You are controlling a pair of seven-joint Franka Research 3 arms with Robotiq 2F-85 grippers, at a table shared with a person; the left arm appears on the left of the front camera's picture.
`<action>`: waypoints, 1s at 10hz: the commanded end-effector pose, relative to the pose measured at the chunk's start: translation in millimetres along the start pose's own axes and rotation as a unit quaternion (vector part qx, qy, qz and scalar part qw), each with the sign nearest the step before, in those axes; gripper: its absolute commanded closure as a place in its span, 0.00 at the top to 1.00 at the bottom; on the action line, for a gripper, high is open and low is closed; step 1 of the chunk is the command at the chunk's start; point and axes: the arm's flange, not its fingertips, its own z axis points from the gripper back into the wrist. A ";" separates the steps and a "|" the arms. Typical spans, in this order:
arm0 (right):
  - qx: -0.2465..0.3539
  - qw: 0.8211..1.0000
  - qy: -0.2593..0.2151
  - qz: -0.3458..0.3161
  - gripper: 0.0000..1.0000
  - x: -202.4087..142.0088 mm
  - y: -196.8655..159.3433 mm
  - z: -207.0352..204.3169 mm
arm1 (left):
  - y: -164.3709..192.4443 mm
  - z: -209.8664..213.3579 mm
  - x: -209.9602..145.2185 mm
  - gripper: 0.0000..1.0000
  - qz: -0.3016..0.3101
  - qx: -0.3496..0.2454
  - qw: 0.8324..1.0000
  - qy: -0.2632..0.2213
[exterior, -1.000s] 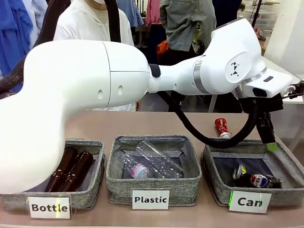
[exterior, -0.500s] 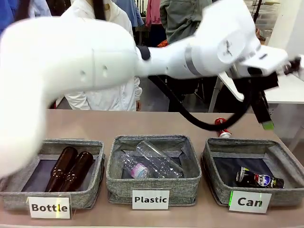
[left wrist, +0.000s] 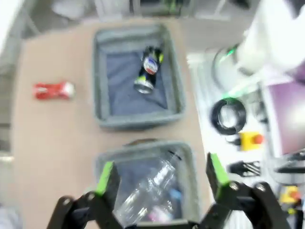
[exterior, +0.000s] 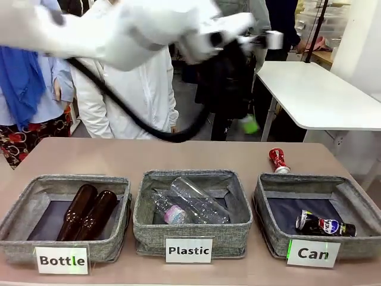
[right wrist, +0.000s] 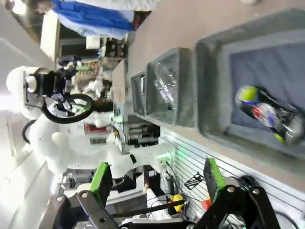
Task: Sort the can waste into the basket.
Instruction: Pick up the can waste from the table and place it in the right Fabric basket.
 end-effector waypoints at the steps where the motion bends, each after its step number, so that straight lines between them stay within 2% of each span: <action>1: -0.004 0.999 0.054 -0.005 1.00 32.9 14.7 -49.7 | -60.6 46.7 -117.8 0.94 0.076 -0.010 0.992 -0.098; 2: -0.008 0.998 0.064 -0.004 1.00 42.9 20.7 -81.0 | -69.7 69.2 -162.6 0.94 0.114 -0.008 0.979 -0.170; 3: -0.008 0.997 0.077 0.004 1.00 46.1 25.1 -109.6 | -83.7 84.0 -208.0 0.94 0.171 -0.023 0.954 -0.245; 4: 0.012 0.997 0.073 0.008 1.00 51.0 28.7 -134.7 | -93.9 89.7 -259.1 0.94 0.223 -0.041 0.928 -0.295; 6: 0.076 0.994 0.080 0.015 1.00 56.2 35.9 -151.4 | -111.2 85.9 -334.4 0.94 0.287 -0.099 0.890 -0.340; 8: 0.107 0.988 0.110 0.005 1.00 54.9 29.9 -147.7 | -125.2 65.8 -400.6 0.94 0.380 -0.137 0.838 -0.367; 9: 0.107 0.989 0.102 -0.003 1.00 53.2 21.1 -140.4 | -125.9 55.7 -417.6 0.94 0.383 -0.143 0.826 -0.387; 10: 0.081 0.992 0.101 0.000 1.00 50.2 35.2 -154.6 | -91.5 93.0 -381.0 0.94 0.346 -0.115 0.860 -0.356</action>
